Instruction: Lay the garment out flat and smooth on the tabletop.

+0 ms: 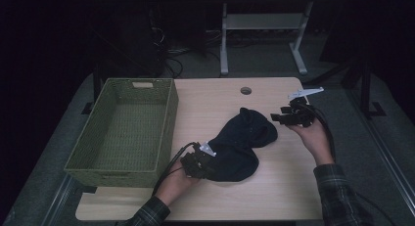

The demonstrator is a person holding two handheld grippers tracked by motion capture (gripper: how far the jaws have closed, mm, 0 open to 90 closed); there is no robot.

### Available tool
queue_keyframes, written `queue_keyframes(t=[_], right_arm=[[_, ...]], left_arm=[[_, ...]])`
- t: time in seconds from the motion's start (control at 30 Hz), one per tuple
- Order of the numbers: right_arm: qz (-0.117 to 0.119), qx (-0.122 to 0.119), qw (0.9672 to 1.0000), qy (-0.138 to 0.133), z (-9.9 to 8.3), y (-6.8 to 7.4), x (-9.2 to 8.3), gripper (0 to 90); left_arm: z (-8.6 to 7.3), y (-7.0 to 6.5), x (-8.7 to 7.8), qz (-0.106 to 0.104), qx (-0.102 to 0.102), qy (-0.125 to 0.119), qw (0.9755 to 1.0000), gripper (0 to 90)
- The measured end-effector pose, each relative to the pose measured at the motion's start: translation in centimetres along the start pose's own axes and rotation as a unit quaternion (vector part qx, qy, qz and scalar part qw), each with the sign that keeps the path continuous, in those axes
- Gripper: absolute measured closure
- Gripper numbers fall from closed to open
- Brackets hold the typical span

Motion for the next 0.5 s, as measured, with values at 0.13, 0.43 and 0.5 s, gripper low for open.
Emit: queue_keyframes(t=[0.13,0.43,0.5], right_arm=[[0.003,0.006,0.9999,0.009,0.5,-0.4,1.9,42.8],[0.012,0.029,0.9989,0.035,0.1,-0.7,5.7,44.8],[0.013,0.034,0.9983,0.046,-0.5,-0.9,6.5,46.8]], left_arm=[[0.0,0.1,0.0,0.000,0.002,0.002,1.0000,86.1],[0.0,0.0,0.0,0.000,0.002,0.002,1.0000,86.1],[0.0,0.0,0.0,0.001,0.003,0.001,1.0000,86.1]])
Point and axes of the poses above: each handheld gripper's, and its own axes: x roughly forward along the jaws, z roughly out of its top, y roughly to its left, the point moved 9 cm from there along x, roughly forward along the jaws, and after that the axes turned 3 degrees about -y, right-handed, at the moved point
